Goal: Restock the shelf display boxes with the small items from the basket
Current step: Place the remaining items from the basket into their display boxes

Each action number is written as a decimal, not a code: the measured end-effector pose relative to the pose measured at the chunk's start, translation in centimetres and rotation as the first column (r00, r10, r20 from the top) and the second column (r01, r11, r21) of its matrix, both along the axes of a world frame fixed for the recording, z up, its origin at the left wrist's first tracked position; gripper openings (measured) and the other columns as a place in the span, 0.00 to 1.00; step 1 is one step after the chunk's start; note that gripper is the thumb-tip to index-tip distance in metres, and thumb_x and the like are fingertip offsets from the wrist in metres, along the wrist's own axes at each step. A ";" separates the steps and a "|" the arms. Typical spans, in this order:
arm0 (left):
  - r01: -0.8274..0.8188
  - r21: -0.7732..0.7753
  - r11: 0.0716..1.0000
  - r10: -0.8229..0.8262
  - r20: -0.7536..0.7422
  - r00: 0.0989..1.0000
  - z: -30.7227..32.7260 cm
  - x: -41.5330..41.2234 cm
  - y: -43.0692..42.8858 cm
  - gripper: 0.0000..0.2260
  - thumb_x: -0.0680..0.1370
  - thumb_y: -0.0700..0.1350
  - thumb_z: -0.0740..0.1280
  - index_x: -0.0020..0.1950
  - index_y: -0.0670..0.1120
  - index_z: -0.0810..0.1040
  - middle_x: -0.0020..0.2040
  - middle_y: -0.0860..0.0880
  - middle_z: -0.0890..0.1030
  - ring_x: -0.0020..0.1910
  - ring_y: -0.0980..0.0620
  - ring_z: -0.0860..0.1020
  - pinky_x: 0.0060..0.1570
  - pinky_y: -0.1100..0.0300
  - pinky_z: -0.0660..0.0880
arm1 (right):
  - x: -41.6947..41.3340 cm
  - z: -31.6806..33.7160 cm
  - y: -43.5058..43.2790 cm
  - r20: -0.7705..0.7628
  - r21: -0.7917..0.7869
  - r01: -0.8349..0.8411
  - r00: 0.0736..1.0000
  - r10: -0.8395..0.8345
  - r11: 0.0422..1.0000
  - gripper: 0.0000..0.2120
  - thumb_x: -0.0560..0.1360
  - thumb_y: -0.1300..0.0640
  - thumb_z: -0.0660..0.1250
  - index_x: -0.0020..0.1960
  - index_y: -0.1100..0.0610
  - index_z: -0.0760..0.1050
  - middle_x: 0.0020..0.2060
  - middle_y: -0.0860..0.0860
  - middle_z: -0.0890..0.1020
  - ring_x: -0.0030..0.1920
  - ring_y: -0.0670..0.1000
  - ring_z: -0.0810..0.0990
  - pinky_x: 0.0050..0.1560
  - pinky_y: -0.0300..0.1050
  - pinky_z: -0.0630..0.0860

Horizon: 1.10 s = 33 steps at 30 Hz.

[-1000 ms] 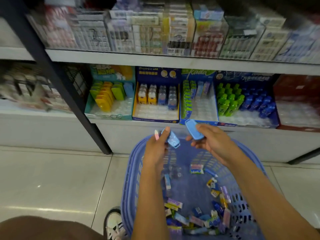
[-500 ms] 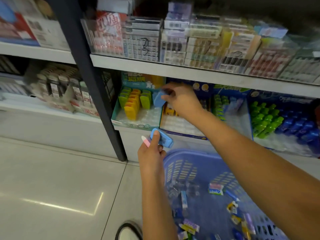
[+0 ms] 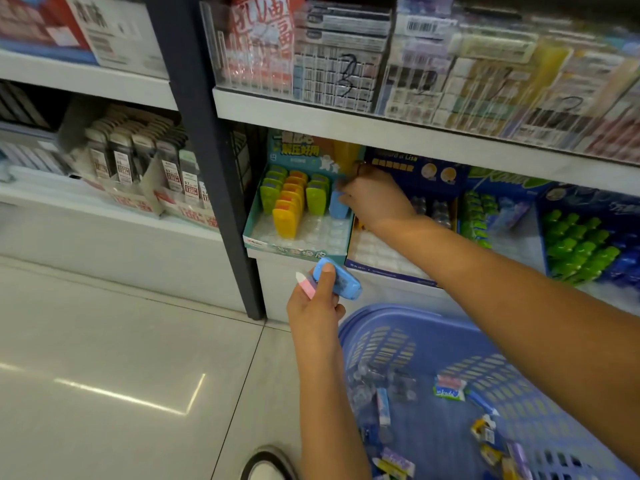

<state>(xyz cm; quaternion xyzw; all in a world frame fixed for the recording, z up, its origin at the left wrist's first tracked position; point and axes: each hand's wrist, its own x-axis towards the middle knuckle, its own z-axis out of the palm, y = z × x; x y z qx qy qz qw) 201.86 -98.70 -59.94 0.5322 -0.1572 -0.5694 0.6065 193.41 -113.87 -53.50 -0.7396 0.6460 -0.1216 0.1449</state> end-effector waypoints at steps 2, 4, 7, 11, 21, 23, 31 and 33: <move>0.010 -0.004 1.000 -0.009 0.020 1.000 0.0 -0.1 0.1 0.13 0.77 0.49 0.67 0.35 0.49 0.70 0.24 0.56 0.66 0.24 0.59 0.63 0.25 0.68 0.65 | 0.5 -0.2 -0.1 0.020 0.035 0.047 0.999 -0.048 0.998 0.15 0.78 0.59 0.59 0.64 0.60 0.70 0.60 0.60 0.75 0.54 0.57 0.75 0.44 0.44 0.70; 0.015 0.002 1.000 -0.015 0.039 0.999 0.0 -0.1 0.1 0.13 0.77 0.50 0.67 0.35 0.49 0.71 0.25 0.56 0.66 0.25 0.59 0.64 0.26 0.67 0.66 | 1.0 -0.5 -0.2 0.052 0.033 0.061 0.997 -0.063 0.998 0.18 0.80 0.59 0.56 0.69 0.58 0.65 0.63 0.60 0.74 0.57 0.58 0.75 0.43 0.42 0.64; 0.010 0.022 1.000 -0.011 0.045 0.999 0.1 -0.1 0.2 0.11 0.77 0.49 0.67 0.37 0.48 0.73 0.26 0.55 0.67 0.26 0.58 0.65 0.27 0.67 0.67 | 1.0 -0.6 0.2 0.060 -0.025 0.039 0.998 -0.037 0.999 0.18 0.81 0.57 0.54 0.70 0.56 0.65 0.63 0.60 0.73 0.59 0.59 0.75 0.44 0.43 0.64; -0.017 -0.002 1.000 0.017 -0.012 1.000 0.9 0.3 0.4 0.07 0.78 0.47 0.67 0.40 0.49 0.77 0.28 0.54 0.67 0.28 0.58 0.66 0.29 0.67 0.67 | 0.6 -0.3 0.6 -0.091 -0.075 -0.068 0.994 0.061 0.995 0.17 0.82 0.58 0.54 0.70 0.57 0.64 0.70 0.57 0.65 0.68 0.57 0.67 0.60 0.47 0.69; -0.005 -0.181 0.984 -0.025 -0.161 0.987 2.1 0.6 1.4 0.08 0.79 0.42 0.64 0.57 0.46 0.78 0.28 0.57 0.67 0.26 0.60 0.64 0.27 0.71 0.64 | -2.3 0.8 10.5 0.651 0.200 0.034 0.742 -0.159 0.979 0.19 0.78 0.46 0.61 0.61 0.57 0.75 0.44 0.55 0.83 0.38 0.50 0.83 0.42 0.43 0.80; 0.081 -0.248 0.965 -0.099 -0.064 0.993 2.3 0.6 1.5 0.07 0.79 0.43 0.65 0.55 0.52 0.79 0.32 0.57 0.76 0.30 0.62 0.70 0.31 0.71 0.68 | -2.9 1.0 12.1 0.714 0.527 -0.085 0.584 -0.386 0.845 0.27 0.73 0.38 0.62 0.57 0.60 0.76 0.38 0.58 0.85 0.35 0.53 0.84 0.34 0.40 0.80; 0.158 -0.172 0.972 -0.133 0.148 0.980 2.7 1.1 2.0 0.09 0.77 0.51 0.67 0.57 0.61 0.78 0.51 0.61 0.81 0.44 0.63 0.77 0.41 0.67 0.73 | -3.4 2.4 10.2 0.837 0.506 -0.163 0.329 -0.437 0.847 0.08 0.75 0.65 0.66 0.52 0.61 0.79 0.48 0.59 0.83 0.40 0.51 0.83 0.37 0.36 0.81; 0.137 -0.125 0.983 -0.124 0.111 0.986 2.5 1.3 2.0 0.09 0.76 0.53 0.67 0.57 0.60 0.79 0.47 0.59 0.80 0.40 0.62 0.74 0.42 0.64 0.71 | -3.1 2.7 9.6 0.857 0.432 -0.140 0.371 -0.358 0.891 0.08 0.73 0.68 0.67 0.50 0.60 0.78 0.50 0.59 0.80 0.42 0.53 0.83 0.42 0.38 0.82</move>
